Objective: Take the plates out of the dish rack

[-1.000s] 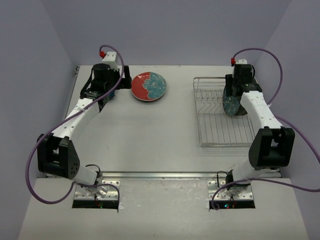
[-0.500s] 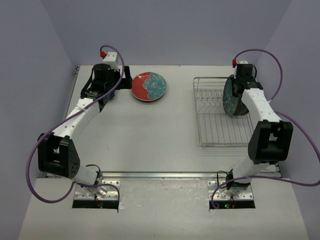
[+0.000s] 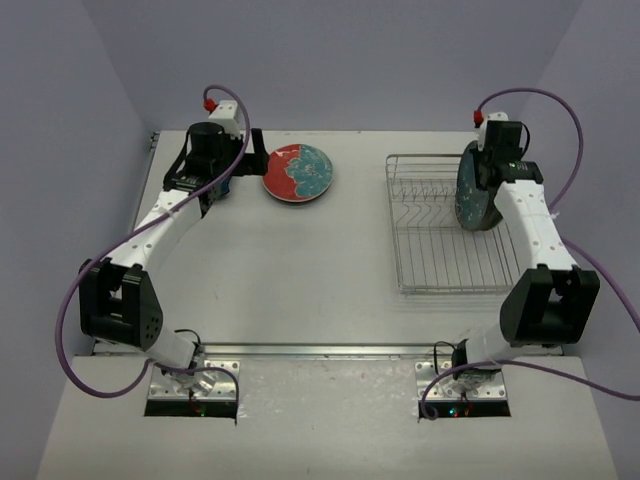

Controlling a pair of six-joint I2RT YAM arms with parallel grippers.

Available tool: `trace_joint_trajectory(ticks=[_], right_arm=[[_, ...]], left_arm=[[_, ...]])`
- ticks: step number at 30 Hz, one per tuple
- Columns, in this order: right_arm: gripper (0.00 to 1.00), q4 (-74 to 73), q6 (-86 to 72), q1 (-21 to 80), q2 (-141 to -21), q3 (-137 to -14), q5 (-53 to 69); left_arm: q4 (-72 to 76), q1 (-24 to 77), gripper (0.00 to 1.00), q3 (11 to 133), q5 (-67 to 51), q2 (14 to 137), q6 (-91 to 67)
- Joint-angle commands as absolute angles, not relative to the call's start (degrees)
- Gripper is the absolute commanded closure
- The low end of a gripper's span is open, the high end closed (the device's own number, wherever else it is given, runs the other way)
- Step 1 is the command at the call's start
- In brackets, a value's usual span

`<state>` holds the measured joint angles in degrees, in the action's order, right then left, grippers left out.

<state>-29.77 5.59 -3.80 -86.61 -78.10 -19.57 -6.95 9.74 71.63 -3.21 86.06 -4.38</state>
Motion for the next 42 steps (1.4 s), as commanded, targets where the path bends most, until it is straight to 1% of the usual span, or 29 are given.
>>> trace_joint_trajectory(ticks=[1, 4, 5, 7, 10, 13, 16, 17, 20, 21, 25, 26, 29, 32, 35, 36, 37, 38, 39, 40, 41, 42], right_arm=[[1.00, -22.62, 4.76, -3.10, -78.77, -86.81, -13.52], [1.00, -25.09, 2.50, -3.18, -77.51, -90.08, -9.10], [1.00, -26.24, 1.73, -3.24, -77.00, -90.60, -7.88], [1.00, -27.27, -1.31, -3.16, -75.70, -91.54, -1.44], [1.00, -29.81, -7.15, -3.12, -74.92, -92.05, 12.38], [1.00, -29.62, -13.60, -3.08, -74.88, -90.01, 25.60], [1.00, -26.81, -19.36, -2.54, -75.21, -86.75, 38.47], [1.00, -25.62, -20.43, -1.71, -75.27, -85.83, 40.68], [1.00, -23.72, -21.88, 0.61, -75.34, -83.29, 42.96], [1.00, -22.96, -22.51, 2.73, -75.27, -82.46, 43.64], [1.00, -22.09, -23.09, 8.11, -75.70, -81.06, 44.12], [1.00, -21.89, -23.35, 8.69, -75.86, -80.69, 44.26], [1.00, -21.11, -24.66, 9.59, -76.54, -79.90, 45.41], [1.00, -20.11, -25.79, 9.58, -76.88, -79.45, 46.42], [1.00, -20.19, -25.72, 9.58, -77.19, -79.54, 45.74], [1.00, -20.47, -25.27, 9.60, -77.31, -79.52, 44.89], [1.00, -20.84, -25.04, 9.66, -77.52, -79.45, 44.35], [1.00, -21.09, -24.79, 9.60, -77.71, -79.39, 43.41], [1.00, -21.34, -24.70, 9.58, -77.89, -79.37, 42.59], [0.95, -21.71, -24.62, 9.58, -78.15, -79.39, 41.65], [0.87, -22.17, -24.50, 9.58, -78.48, -79.43, 40.57], [0.76, -22.70, -24.39, 9.58, -78.82, -79.54, 39.55]], left_arm=[[-5.52, 10.26, 0.00, 74.71, -7.60, 85.70, -5.12], [-3.91, 10.20, 0.00, 73.87, -13.20, 84.64, -6.16], [-2.77, 10.20, 0.00, 73.17, -16.96, 84.20, -6.67], [-0.14, 10.20, 0.03, 71.69, -26.45, 83.84, -7.69], [4.34, 10.38, 0.06, 69.96, -38.75, 84.22, -13.17], [5.88, 11.86, 0.09, 69.70, -47.07, 86.30, -18.44], [7.30, 13.48, 0.11, 69.05, -49.75, 87.30, -21.21], [7.71, 14.05, 0.12, 68.83, -50.57, 87.71, -21.95], [8.00, 15.83, 0.13, 68.73, -51.42, 88.69, -23.12], [8.40, 16.31, 0.13, 68.79, -52.10, 89.23, -23.95], [10.05, 17.93, 0.16, 68.82, -53.85, 91.23, -26.37], [10.57, 18.32, 0.19, 68.78, -54.20, 91.66, -27.05], [11.25, 19.23, 0.27, 68.64, -54.66, 92.79, -28.29], [12.66, 19.42, 0.44, 67.92, -55.93, 93.73, -29.74], [14.74, 19.42, 0.70, 67.26, -58.37, 94.26, -31.23], [16.08, 19.41, 0.81, 67.05, -59.86, 94.44, -32.17], [17.25, 19.33, 0.95, 66.97, -61.09, 94.66, -33.33], [18.26, 19.21, 0.99, 66.97, -61.53, 94.79, -34.15], [18.63, 19.05, 1.00, 66.92, -62.07, 94.83, -34.87], [19.73, 18.74, 1.00, 66.76, -62.85, 94.93, -35.88], [21.59, 18.33, 1.00, 66.56, -63.76, 95.10, -37.13], [22.74, 17.84, 1.00, 66.52, -64.21, 95.30, -38.03]])
